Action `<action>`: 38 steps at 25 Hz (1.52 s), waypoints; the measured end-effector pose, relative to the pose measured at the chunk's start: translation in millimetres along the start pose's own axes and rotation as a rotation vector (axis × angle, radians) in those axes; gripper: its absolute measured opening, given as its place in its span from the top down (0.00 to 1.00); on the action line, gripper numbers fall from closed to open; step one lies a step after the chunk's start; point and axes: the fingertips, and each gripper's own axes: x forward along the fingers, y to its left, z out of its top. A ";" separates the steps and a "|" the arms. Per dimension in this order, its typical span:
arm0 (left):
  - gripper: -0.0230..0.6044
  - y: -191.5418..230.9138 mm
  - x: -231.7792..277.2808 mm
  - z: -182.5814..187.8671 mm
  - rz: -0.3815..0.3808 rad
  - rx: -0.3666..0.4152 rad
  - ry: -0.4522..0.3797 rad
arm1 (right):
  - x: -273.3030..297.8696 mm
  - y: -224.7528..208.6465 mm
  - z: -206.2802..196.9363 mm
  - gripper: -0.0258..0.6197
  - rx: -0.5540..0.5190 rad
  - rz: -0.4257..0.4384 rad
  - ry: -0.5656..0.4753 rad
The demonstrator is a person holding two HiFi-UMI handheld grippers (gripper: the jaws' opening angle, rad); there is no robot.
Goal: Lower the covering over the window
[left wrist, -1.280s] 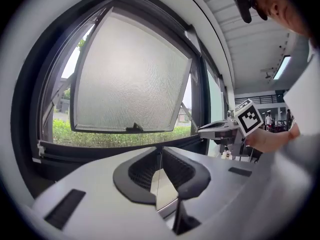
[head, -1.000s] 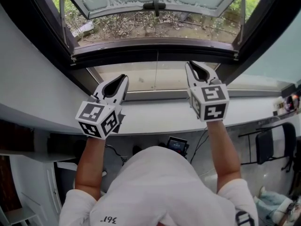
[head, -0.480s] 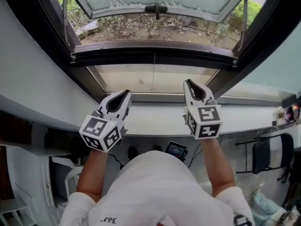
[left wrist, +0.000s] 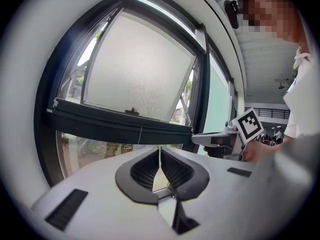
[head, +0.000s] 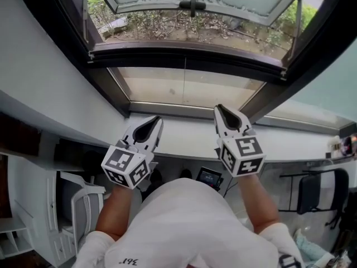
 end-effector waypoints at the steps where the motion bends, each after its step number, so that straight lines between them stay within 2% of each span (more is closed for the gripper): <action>1: 0.91 -3.6 -2.6 -2.2 -0.009 -0.002 -0.003 | -2.2 3.2 -2.7 0.89 0.006 0.008 0.000; 7: 0.91 -14.5 -19.9 -7.6 -0.074 -0.031 -0.036 | -10.2 26.8 -16.4 0.89 0.028 0.041 -0.005; 13: 0.91 -13.0 -49.2 -14.8 -0.156 -0.068 -0.014 | -14.8 53.9 -24.8 0.89 0.051 0.022 0.007; 21: 0.91 10.9 -95.7 -25.3 -0.186 -0.107 0.001 | -20.9 101.0 -30.0 0.89 0.063 -0.025 0.004; 26: 0.91 15.8 -112.2 -30.0 -0.186 -0.089 0.021 | -31.7 122.5 -33.1 0.89 0.061 -0.051 0.006; 38: 0.91 -9.3 -149.4 -38.3 -0.278 -0.085 0.036 | -72.1 152.7 -46.2 0.89 0.082 -0.123 -0.007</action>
